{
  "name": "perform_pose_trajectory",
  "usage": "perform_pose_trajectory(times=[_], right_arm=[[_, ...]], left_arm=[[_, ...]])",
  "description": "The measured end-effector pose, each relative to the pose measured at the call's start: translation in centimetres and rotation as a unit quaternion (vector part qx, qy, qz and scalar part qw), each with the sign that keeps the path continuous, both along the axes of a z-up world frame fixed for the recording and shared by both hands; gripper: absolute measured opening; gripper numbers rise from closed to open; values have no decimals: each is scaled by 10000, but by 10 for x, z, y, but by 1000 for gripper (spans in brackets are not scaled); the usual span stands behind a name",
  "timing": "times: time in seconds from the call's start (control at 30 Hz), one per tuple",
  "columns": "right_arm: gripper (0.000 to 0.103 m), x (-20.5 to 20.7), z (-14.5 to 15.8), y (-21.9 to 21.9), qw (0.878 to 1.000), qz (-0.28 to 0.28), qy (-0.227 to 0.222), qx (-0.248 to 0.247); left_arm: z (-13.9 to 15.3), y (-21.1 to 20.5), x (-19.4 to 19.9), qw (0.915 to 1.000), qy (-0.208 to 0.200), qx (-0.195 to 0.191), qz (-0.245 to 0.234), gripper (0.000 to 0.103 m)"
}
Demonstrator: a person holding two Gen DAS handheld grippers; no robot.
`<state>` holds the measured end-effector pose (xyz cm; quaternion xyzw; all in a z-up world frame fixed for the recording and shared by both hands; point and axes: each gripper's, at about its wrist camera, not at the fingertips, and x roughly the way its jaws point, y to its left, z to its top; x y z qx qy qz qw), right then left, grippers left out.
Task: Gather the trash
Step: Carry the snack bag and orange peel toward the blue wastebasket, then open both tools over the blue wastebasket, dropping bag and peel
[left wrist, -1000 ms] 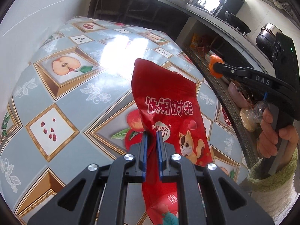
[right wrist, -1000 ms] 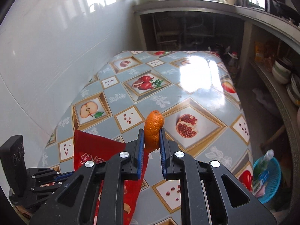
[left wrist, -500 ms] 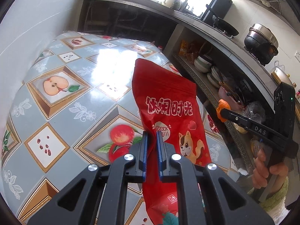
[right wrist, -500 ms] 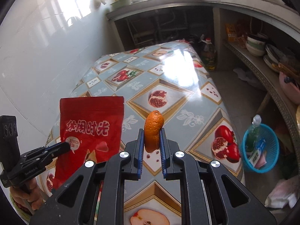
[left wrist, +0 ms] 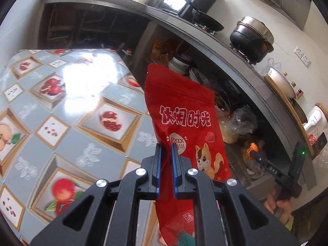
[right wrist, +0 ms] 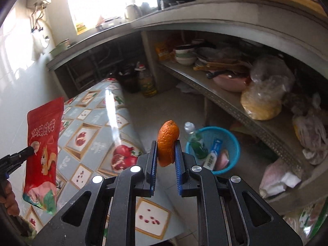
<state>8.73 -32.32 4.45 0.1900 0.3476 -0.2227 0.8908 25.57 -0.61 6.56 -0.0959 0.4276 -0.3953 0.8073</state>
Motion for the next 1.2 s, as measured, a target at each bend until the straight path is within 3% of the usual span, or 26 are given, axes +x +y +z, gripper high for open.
perform_pose_trajectory(times=[0.17,0.4,0.5,0.7,0.83,1.03,1.1,1.17,1.2], right_arm=[[14,-16,-38,-39,9983,-402,162,388],[14,-12,-91,-98,9910,-843,322,987],[14,-12,-115,-124,9872,-948,378,1223],[14,5,-170,-168,9785,-1179,670,1552],[15,20,-204,-194,9729,-1286,845,1725],[16,47,-238,-222,9678,-1342,986,1886],[18,56,-246,-226,9676,-1344,990,1895],[19,66,-258,-234,9671,-1346,1022,1901],[22,71,-266,-238,9660,-1371,1052,1923]], left_arm=[[-6,-80,17,9980,258,200,-535,8],[-31,-213,28,9865,116,1144,-1163,8],[-54,-280,28,9725,-262,1828,-1419,8],[-111,-392,30,9390,-620,2797,-1905,8],[-158,-454,44,9258,-399,3095,-2135,9],[-218,-506,65,9252,-57,3150,-2117,11],[-234,-518,67,9210,-100,3273,-2111,12],[-245,-525,69,9224,-109,3275,-2043,18],[-251,-528,71,9242,-30,3250,-2004,30]])
